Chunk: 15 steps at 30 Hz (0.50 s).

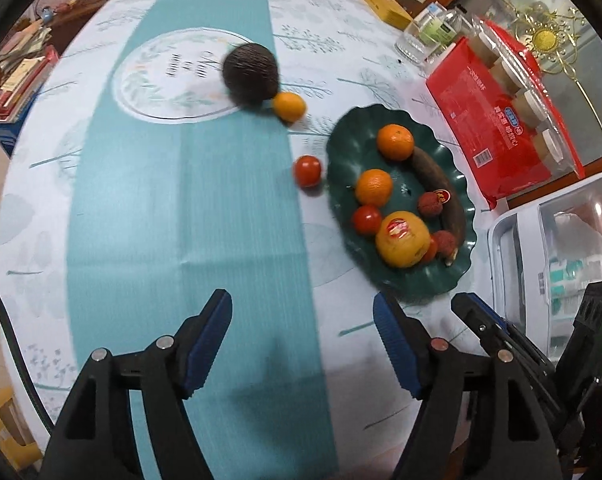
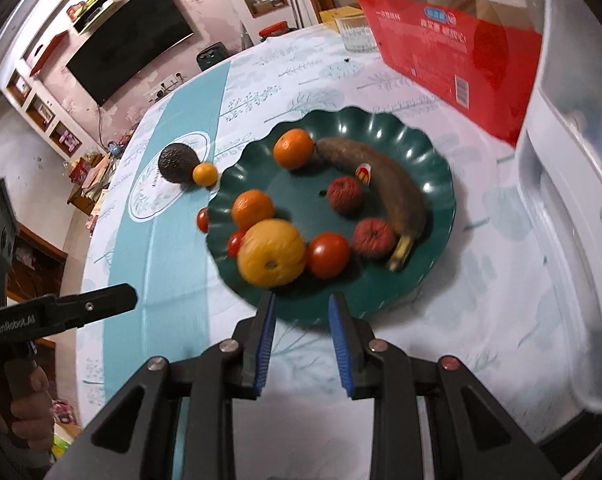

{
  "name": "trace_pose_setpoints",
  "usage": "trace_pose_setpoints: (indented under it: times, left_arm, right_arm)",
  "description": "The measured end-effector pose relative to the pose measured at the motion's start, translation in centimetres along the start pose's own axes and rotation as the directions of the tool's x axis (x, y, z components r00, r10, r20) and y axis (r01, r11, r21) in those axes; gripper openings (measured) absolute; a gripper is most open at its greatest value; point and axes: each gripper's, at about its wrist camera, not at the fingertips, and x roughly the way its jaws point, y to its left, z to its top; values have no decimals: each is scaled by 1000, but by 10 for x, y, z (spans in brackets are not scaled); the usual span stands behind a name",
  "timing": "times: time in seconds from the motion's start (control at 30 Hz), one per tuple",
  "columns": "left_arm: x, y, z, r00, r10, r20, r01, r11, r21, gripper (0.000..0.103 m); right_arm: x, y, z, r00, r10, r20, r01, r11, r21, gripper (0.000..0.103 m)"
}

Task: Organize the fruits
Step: 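Reach the left tool to the avocado while the right tool reaches a tomato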

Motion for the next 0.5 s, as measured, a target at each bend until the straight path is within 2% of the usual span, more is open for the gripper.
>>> trace_pose_setpoints:
  times: [0.23, 0.43, 0.5]
  left_arm:
    - [-45, 38, -13, 998, 33, 54, -34, 999, 28, 74]
    - [-76, 58, -5, 993, 65, 96, -73, 994, 78, 83]
    - [-83, 62, 0, 992, 80, 100, -90, 991, 100, 84]
  right_arm:
    - [-7, 26, -18, 998, 19, -56, -15, 997, 80, 30]
    - [-12, 45, -18, 995, 51, -87, -35, 985, 172, 39]
    - [-10, 49, -15, 992, 55, -111, -30, 976, 214, 47]
